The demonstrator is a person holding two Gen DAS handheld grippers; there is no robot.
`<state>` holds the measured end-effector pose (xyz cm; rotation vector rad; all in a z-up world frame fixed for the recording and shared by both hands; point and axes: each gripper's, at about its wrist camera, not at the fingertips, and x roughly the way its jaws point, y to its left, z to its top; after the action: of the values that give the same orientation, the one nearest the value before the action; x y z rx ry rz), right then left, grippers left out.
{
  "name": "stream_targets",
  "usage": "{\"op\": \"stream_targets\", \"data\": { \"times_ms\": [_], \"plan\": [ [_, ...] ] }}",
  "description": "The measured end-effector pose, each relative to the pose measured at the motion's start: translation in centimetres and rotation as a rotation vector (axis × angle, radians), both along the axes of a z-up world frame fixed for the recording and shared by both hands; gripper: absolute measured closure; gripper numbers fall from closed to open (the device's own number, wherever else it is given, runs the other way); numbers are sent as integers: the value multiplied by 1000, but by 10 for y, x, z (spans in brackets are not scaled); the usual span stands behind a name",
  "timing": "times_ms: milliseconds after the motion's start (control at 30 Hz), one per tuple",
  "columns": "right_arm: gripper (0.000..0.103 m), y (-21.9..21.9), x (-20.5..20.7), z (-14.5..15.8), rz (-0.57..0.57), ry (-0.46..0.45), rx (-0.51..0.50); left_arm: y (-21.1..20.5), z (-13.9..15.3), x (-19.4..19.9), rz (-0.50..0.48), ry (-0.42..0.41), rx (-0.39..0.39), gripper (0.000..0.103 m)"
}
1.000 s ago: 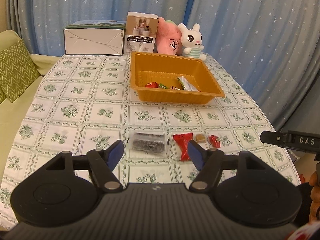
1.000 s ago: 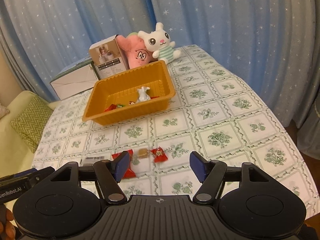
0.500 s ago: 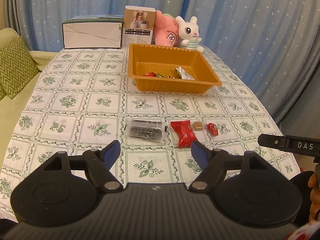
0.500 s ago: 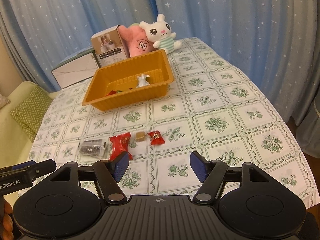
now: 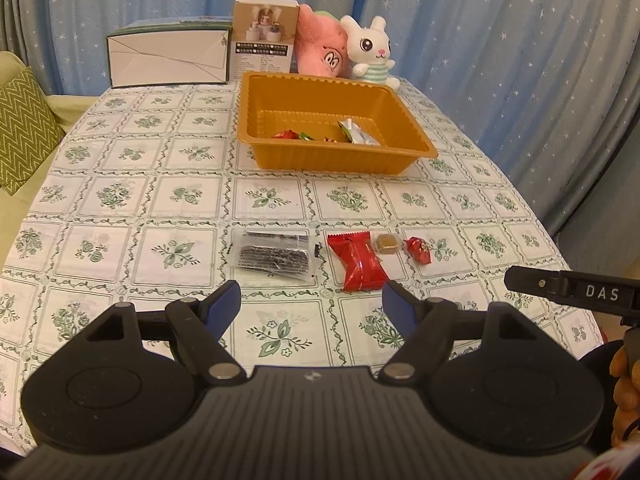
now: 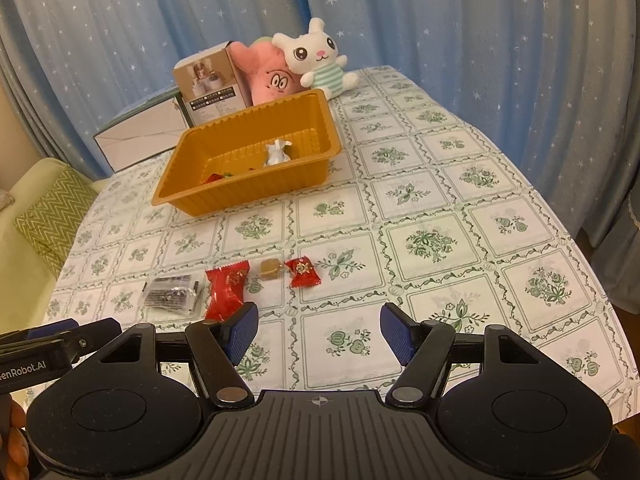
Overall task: Organize snacks
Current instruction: 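Withdraw both tools from the tray toward the remaining snacks, then grasp the large red packet with the left tool while the right tool grasps a small red candy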
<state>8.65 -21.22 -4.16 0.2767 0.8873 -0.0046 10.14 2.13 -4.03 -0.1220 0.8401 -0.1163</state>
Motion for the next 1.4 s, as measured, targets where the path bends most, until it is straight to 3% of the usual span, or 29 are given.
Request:
{"op": "stream_targets", "data": {
  "times_ms": [800,1167,1267,1400],
  "plan": [
    [36,-14,33,-47,-11,66,16,-28,-41,50,-53,65,-7,30],
    [36,-21,52,-62,-21,62,-2,-47,-58,82,-98,59,-7,44],
    [36,-21,55,-65,-20,60,-1,-51,-66,90,-111,66,-5,55],
    [36,-22,58,-69,-24,64,4,-57,-76,98,-132,80,-1,64]
  ]
}}
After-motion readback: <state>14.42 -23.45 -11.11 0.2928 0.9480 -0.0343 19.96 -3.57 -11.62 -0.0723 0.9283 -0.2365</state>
